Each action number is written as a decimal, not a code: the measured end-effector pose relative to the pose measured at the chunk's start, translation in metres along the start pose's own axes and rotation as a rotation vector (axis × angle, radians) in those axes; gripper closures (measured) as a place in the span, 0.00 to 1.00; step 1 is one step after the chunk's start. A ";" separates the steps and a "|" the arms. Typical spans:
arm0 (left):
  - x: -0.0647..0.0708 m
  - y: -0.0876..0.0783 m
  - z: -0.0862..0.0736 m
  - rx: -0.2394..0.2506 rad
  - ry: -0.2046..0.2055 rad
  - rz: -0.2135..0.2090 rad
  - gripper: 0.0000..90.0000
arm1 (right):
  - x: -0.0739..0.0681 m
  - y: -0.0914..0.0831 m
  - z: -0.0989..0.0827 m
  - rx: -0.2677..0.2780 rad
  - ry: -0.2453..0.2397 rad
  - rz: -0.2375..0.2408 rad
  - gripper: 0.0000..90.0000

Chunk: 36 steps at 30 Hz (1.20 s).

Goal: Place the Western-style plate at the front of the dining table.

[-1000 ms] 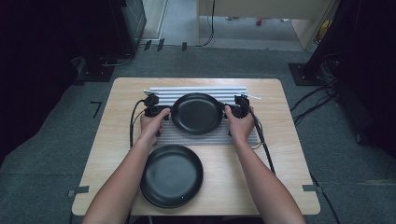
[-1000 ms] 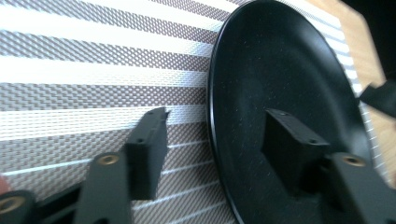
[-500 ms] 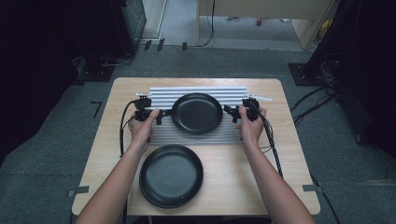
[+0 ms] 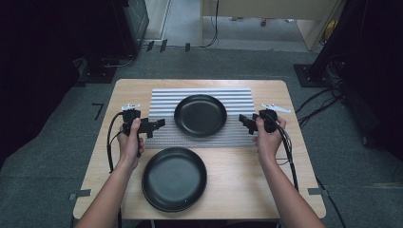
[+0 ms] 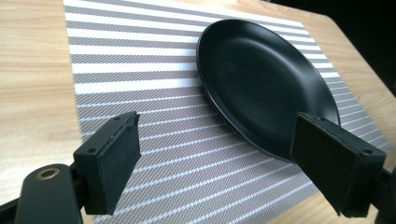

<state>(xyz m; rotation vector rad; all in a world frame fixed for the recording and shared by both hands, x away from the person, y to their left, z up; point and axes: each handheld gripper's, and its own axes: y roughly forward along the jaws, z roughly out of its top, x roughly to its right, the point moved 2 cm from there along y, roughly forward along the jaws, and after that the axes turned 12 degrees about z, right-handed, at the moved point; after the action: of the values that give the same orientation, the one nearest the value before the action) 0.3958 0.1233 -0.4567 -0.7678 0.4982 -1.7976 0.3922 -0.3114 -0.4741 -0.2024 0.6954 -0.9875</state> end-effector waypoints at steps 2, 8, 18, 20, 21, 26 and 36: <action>-0.004 -0.006 -0.004 0.018 -0.001 0.010 0.18 | 0.001 -0.008 -0.002 0.000 0.000 -0.006 0.37; -0.015 -0.025 -0.017 0.038 0.005 0.040 0.18 | 0.005 -0.034 -0.010 0.019 -0.011 -0.023 0.38; -0.024 -0.057 -0.036 0.049 0.028 0.055 0.17 | 0.018 -0.071 -0.030 0.028 -0.017 -0.045 0.37; -0.026 -0.062 -0.039 0.049 0.034 0.062 0.17 | 0.022 -0.078 -0.034 0.028 -0.016 -0.054 0.36; -0.027 -0.064 -0.041 0.050 0.036 0.065 0.16 | 0.024 -0.082 -0.036 0.027 -0.019 -0.060 0.35; -0.030 -0.072 -0.052 0.045 0.045 0.084 0.15 | 0.036 -0.099 -0.046 0.022 -0.011 -0.080 0.35; -0.039 -0.078 -0.073 0.051 0.054 0.138 0.15 | 0.049 -0.131 -0.060 0.037 0.001 -0.082 0.34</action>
<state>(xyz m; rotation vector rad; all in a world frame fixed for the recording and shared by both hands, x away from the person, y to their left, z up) 0.3007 0.1847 -0.4672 -0.6358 0.5267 -1.6995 0.2811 -0.4152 -0.4821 -0.1992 0.6742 -1.0776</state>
